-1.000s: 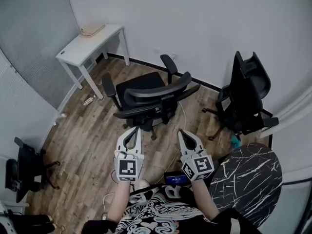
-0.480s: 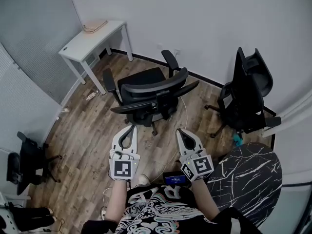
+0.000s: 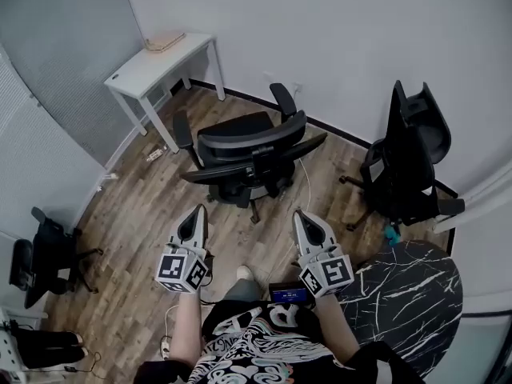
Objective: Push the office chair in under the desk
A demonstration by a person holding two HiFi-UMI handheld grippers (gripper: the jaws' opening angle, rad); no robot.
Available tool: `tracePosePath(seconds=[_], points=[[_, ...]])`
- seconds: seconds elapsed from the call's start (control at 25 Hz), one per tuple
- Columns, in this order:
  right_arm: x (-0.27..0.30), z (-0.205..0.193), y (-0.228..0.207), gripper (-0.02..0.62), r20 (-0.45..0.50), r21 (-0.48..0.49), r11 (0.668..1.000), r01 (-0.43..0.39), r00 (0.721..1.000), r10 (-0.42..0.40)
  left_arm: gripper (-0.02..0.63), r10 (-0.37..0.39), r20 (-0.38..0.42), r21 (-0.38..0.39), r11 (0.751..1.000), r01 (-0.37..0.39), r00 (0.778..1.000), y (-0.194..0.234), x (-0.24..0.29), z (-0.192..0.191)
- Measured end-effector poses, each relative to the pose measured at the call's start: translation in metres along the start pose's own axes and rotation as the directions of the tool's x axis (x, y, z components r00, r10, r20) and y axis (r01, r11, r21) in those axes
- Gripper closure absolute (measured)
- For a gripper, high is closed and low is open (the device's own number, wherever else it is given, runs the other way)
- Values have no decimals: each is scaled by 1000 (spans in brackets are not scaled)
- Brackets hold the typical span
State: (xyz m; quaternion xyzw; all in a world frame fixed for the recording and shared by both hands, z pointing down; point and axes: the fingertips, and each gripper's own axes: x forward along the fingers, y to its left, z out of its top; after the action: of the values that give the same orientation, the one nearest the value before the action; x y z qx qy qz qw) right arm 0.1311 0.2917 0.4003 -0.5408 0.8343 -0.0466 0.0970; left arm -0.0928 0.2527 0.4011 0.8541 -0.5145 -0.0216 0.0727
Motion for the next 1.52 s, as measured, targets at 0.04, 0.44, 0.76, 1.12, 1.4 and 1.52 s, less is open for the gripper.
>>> tracePosePath(seconds=[0.04, 0.44, 0.76, 1.12, 1.4, 1.52], points=[[4, -1, -2, 588, -5, -4, 1000, 1, 1000, -1, 583, 43, -19, 68, 997, -42, 999, 3, 2, -1], [38, -14, -13, 588, -67, -78, 996, -41, 997, 36, 583, 89, 4, 298, 951, -86, 996, 13, 48, 2], [81, -16, -31, 586, -86, -103, 995, -15, 996, 6, 586, 70, -21, 333, 941, -59, 997, 39, 79, 1], [113, -31, -32, 586, -110, -168, 986, -19, 994, 1, 584, 70, 30, 334, 939, -75, 997, 72, 102, -2], [128, -38, -36, 565, -136, -151, 988, -30, 991, 10, 518, -15, -4, 314, 949, 16, 1000, 70, 117, -12], [130, -44, -41, 560, -142, -129, 991, -23, 990, 5, 514, -33, 13, 270, 962, 28, 999, 70, 124, -12]])
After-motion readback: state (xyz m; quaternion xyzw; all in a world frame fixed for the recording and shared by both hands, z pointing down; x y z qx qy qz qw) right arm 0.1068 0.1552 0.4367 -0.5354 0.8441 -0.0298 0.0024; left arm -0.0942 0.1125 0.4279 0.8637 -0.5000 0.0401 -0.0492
